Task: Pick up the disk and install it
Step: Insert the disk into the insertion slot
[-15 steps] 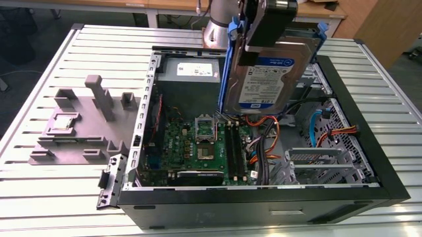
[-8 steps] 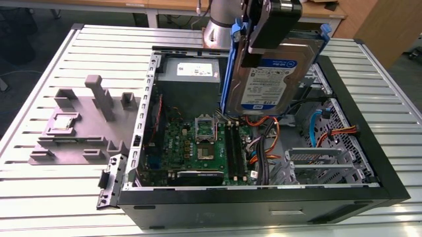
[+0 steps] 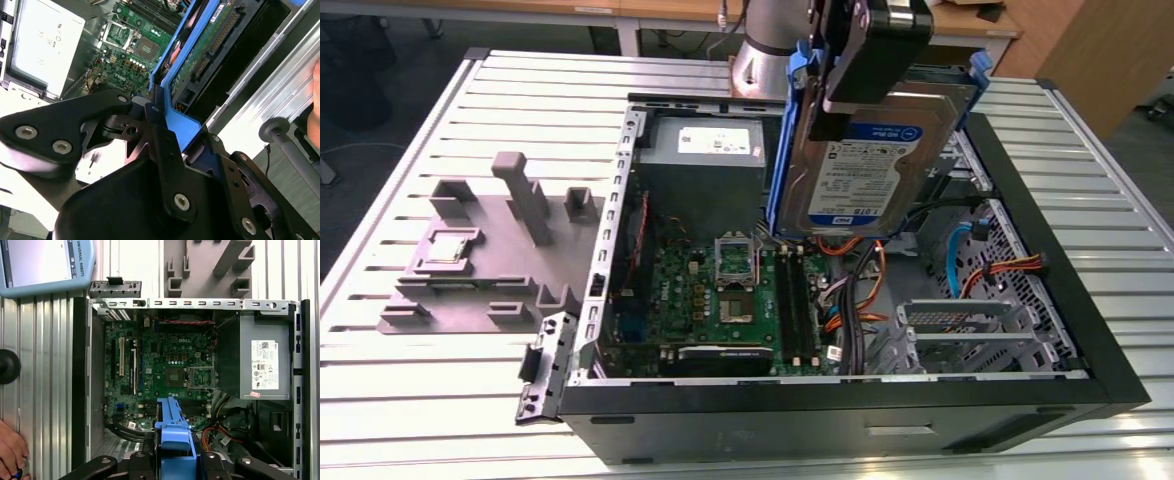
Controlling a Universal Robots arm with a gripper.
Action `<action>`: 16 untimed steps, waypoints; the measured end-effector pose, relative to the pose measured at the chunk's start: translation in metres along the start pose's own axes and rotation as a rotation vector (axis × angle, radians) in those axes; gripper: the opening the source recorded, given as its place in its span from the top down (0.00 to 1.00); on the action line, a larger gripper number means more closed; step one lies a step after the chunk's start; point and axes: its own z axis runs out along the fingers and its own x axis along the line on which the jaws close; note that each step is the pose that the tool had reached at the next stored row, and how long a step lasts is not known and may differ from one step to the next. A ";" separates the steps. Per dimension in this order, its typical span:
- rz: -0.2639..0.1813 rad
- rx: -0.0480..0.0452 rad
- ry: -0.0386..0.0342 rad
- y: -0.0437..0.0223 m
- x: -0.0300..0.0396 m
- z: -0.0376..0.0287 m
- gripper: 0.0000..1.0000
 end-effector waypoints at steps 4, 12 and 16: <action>0.000 0.0001 -0.0001 0.0000 0.0001 0.0001 0.63; 0.000 0.0001 0.0007 -0.0002 0.0066 0.0002 0.63; 0.000 0.0001 0.0028 -0.0003 0.0120 0.0003 0.63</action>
